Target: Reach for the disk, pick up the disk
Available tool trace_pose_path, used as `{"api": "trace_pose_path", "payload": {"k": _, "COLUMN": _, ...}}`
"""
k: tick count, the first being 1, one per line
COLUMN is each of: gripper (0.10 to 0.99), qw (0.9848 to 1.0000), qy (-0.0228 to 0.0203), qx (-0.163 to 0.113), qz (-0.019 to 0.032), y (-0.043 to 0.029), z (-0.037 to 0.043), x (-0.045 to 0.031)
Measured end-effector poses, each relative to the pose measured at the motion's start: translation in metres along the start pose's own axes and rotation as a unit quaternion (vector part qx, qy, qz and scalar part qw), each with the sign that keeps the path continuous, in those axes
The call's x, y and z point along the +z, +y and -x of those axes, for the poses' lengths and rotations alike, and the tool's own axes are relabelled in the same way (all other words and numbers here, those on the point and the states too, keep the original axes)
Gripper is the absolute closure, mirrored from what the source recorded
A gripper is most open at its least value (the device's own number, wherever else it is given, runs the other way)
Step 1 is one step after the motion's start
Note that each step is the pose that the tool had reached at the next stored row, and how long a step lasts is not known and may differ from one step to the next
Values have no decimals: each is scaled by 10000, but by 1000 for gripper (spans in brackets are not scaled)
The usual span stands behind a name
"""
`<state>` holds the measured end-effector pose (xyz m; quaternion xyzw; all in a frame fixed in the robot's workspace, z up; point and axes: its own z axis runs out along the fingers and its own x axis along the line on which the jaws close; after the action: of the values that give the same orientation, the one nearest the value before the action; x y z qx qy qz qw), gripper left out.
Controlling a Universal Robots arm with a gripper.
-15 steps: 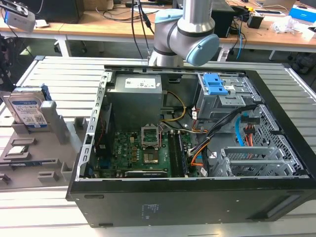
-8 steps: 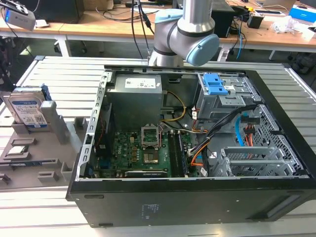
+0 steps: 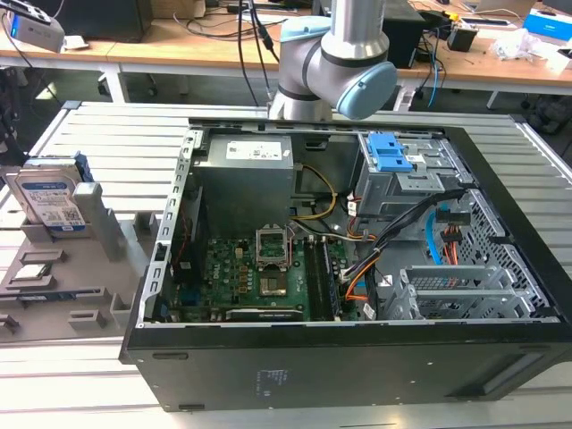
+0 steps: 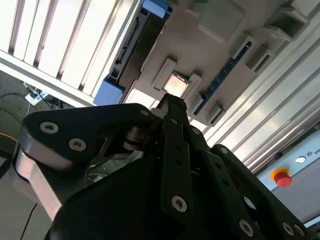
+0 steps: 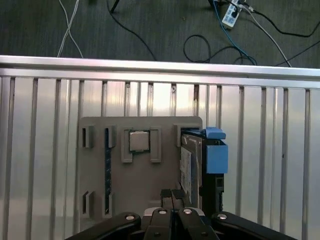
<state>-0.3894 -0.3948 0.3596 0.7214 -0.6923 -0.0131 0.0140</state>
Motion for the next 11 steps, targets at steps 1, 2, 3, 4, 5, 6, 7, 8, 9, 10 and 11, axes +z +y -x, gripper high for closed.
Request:
{"api": "trace_pose_path", "payload": {"k": 1, "gripper": 980, "qw": 10000, "qy": 0, "qx": -5, "qz": 0, "y": 0, "z": 0, "x": 0}}
{"api": "trace_pose_path", "payload": {"k": 2, "gripper": 973, "qw": 10000, "qy": 1, "qx": -11, "qz": 0, "y": 0, "z": 0, "x": 0}}
{"api": "trace_pose_path", "payload": {"k": 3, "gripper": 918, "qw": 10000, "qy": 1, "qx": -18, "qz": 0, "y": 0, "z": 0, "x": 0}}
{"api": "trace_pose_path", "payload": {"k": 4, "gripper": 851, "qw": 10000, "qy": 1, "qx": -22, "qz": 0, "y": 0, "z": 0, "x": 0}}
{"api": "trace_pose_path", "payload": {"k": 5, "gripper": 792, "qw": 10000, "qy": 1, "qx": -31, "qz": 0, "y": 0, "z": 0, "x": 0}}
{"api": "trace_pose_path", "payload": {"k": 6, "gripper": 729, "qw": 10000, "qy": 1, "qx": -36, "qz": 0, "y": 0, "z": 0, "x": 0}}
{"api": "trace_pose_path", "payload": {"k": 7, "gripper": 729, "qw": 10000, "qy": 2, "qx": -41, "qz": 0, "y": 0, "z": 0, "x": 0}}
{"api": "trace_pose_path", "payload": {"k": 8, "gripper": 612, "qw": 10000, "qy": 2, "qx": -48, "qz": 0, "y": 0, "z": 0, "x": 0}}
{"api": "trace_pose_path", "payload": {"k": 9, "gripper": 612, "qw": 10000, "qy": 2, "qx": -53, "qz": 0, "y": 0, "z": 0, "x": 0}}
{"api": "trace_pose_path", "payload": {"k": 10, "gripper": 545, "qw": 10000, "qy": 2, "qx": -61, "qz": 0, "y": 0, "z": 0, "x": 0}}
{"api": "trace_pose_path", "payload": {"k": 11, "gripper": 545, "qw": 10000, "qy": 2, "qx": -60, "qz": 0, "y": 0, "z": 8, "x": 0}}
